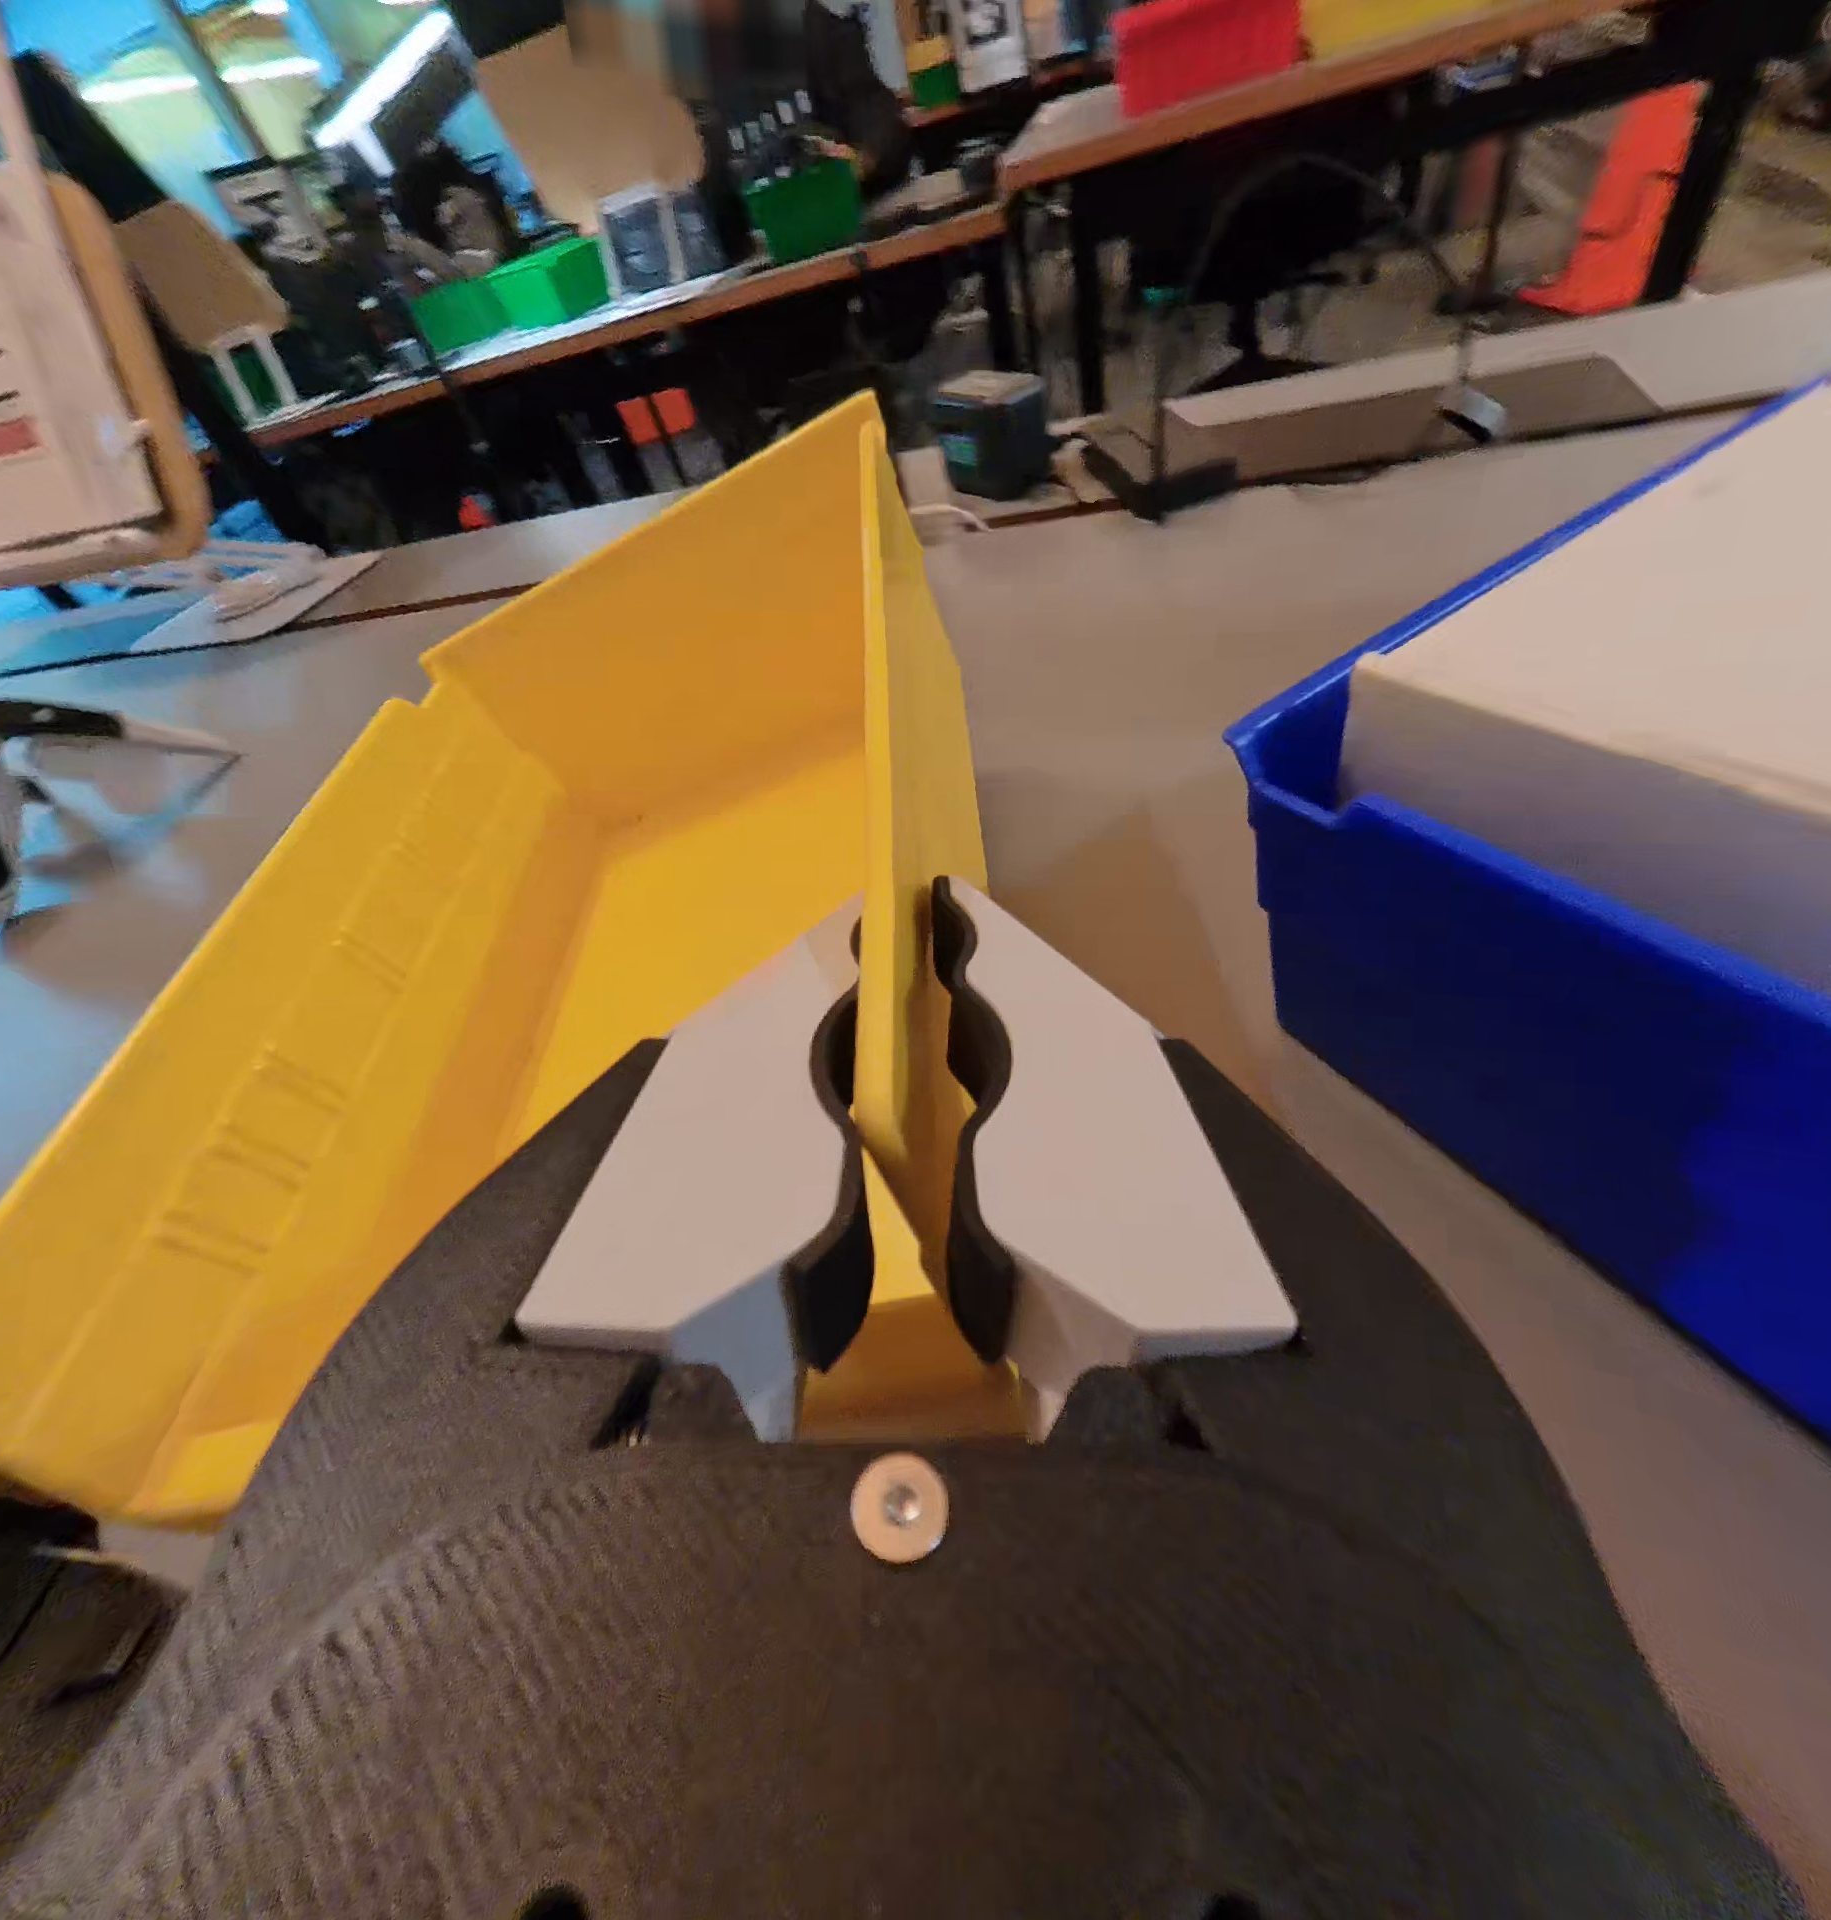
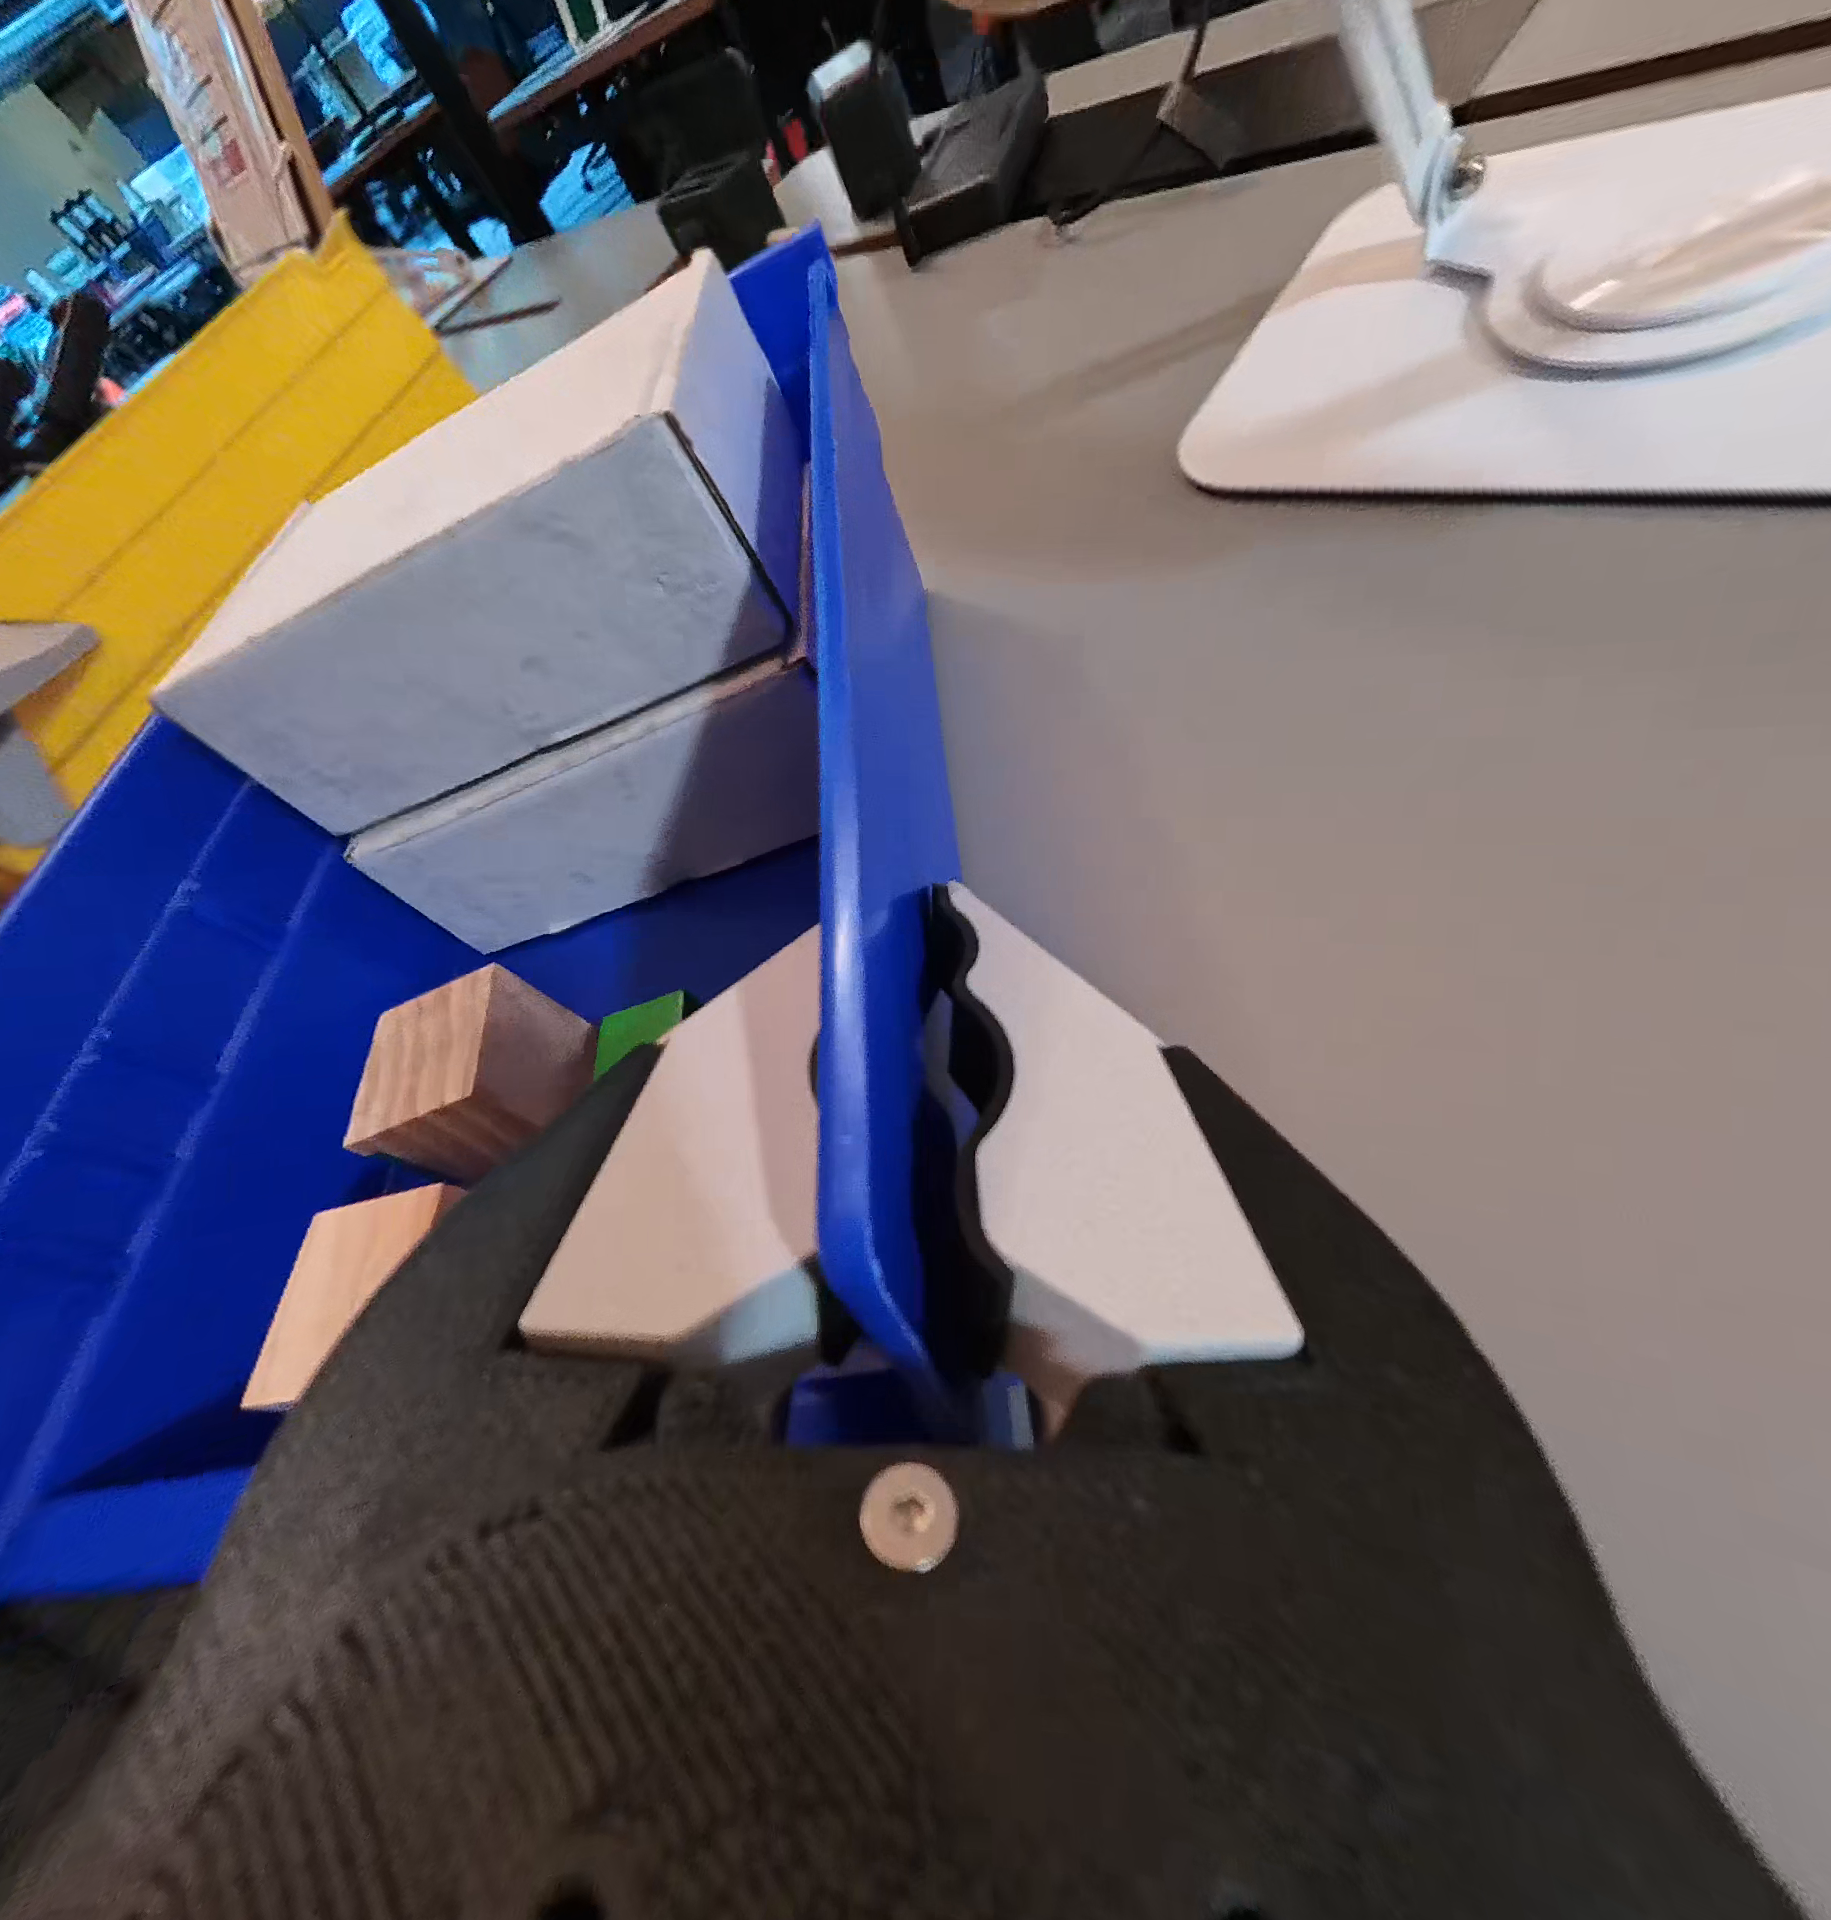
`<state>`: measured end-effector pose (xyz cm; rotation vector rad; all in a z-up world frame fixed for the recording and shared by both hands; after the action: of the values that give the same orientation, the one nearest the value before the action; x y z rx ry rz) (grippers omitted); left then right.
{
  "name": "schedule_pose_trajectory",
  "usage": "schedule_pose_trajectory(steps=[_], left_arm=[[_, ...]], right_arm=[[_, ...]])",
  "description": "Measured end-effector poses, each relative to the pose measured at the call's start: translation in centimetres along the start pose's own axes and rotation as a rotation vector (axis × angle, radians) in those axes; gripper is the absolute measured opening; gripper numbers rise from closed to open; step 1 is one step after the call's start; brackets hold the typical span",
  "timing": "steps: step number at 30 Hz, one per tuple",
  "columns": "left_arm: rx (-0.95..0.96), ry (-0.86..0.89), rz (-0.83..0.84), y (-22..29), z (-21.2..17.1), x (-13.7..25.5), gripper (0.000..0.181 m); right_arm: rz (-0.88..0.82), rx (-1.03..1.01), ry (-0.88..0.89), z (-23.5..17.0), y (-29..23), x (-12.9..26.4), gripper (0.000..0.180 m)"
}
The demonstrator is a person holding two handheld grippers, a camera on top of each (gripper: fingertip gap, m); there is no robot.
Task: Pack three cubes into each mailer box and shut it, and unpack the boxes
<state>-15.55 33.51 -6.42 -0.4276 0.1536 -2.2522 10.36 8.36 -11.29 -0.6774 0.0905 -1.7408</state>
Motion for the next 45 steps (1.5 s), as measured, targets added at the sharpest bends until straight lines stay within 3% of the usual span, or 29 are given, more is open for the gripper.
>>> schedule_pose_trajectory(steps=[1, 7, 13, 17, 21, 27, 32, 39, 42, 45], left_arm=[[0.016, -0.001, 0.014, -1.1, 0.1, 0.1, 0.001], [0.118, 0.065, 0.049, -8.6, 1.6, 2.6, 0.001], [0.066, 0.161, 0.2, -13.1, 4.2, 6.0, 0.001], [0.05, 0.211, 0.217, -13.9, 6.0, 8.5, 0.001], [0.096, 0.25, 0.127, -13.5, 7.5, 10.0, 0.001], [0.14, 0.293, -0.093, -9.8, 10.4, 12.0, 0.0], [0.087, 0.306, -0.438, -2.7, 14.0, 15.6, 0.0], [-0.036, 0.258, -0.912, 14.0, 14.5, 19.0, 0.001], [-0.064, 0.243, -1.024, 22.1, 12.9, 18.8, 0.001], [-0.088, 0.275, -1.06, 29.5, 11.1, 18.3, 0.0]], right_arm=[[-0.014, -0.002, 0.017, -0.1, -0.9, -1.4, 0.006], [-0.09, -0.07, 0.08, 0.2, -8.0, -10.0, 0.009], [-0.074, -0.139, 0.068, -0.7, -17.8, -16.9, 0.035], [0.108, -0.18, -0.036, -1.0, -23.1, -19.1, 0.063], [0.257, -0.118, -0.068, -1.4, -25.0, -17.9, 0.058], [0.374, 0.005, 0.057, 0.3, -19.9, -9.7, 0.057], [0.225, 0.204, 0.155, 2.1, -9.4, 0.6, 0.061], [-0.181, 0.239, 0.23, 2.6, 5.2, 17.0, 0.061], [-0.289, 0.153, 0.36, 1.8, 9.2, 22.6, 0.061], [-0.323, 0.036, 0.413, 0.3, 11.8, 25.6, 0.063]])
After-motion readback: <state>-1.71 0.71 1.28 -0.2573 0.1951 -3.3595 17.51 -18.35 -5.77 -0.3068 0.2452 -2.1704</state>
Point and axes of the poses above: each gripper's, where its closed fingertips meet, x back along the fingers, z out of its top, y = z × x across the jaws, the point moved 7 cm from there along x, back along the fingers, and after that the axes turned 1 degree about -x, right-handed, at the moved point
